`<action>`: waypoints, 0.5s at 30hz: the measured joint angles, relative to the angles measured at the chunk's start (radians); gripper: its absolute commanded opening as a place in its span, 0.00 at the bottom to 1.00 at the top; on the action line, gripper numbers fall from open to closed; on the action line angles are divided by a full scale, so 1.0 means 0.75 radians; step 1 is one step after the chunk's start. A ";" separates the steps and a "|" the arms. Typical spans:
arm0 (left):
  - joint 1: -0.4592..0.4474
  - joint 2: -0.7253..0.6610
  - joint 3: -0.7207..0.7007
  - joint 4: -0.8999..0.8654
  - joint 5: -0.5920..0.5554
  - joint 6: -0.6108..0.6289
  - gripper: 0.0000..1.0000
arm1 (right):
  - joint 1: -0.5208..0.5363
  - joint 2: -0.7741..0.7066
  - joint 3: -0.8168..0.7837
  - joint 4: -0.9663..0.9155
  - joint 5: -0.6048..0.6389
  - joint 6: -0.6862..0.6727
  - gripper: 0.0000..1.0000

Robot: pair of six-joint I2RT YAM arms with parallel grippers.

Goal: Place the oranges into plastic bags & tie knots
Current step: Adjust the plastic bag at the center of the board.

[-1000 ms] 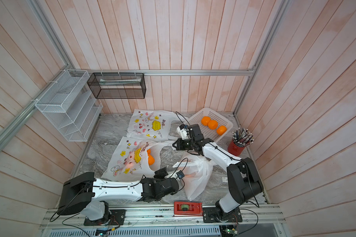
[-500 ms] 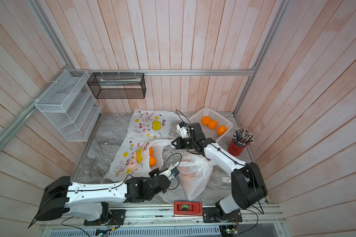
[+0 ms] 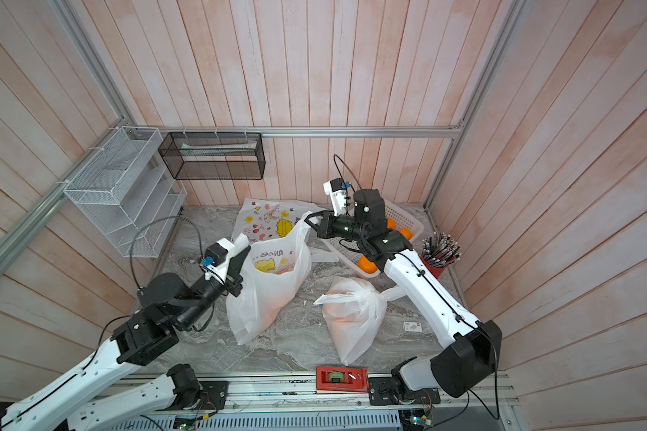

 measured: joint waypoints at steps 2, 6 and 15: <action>0.125 0.024 0.094 -0.007 0.122 -0.016 0.00 | 0.000 -0.022 0.061 0.000 0.027 0.004 0.00; 0.345 0.100 0.234 -0.011 0.389 -0.077 0.00 | 0.000 -0.065 0.130 0.007 0.074 0.004 0.00; 0.491 0.187 0.176 0.028 0.798 -0.238 0.00 | -0.001 -0.132 0.043 0.001 0.176 0.009 0.00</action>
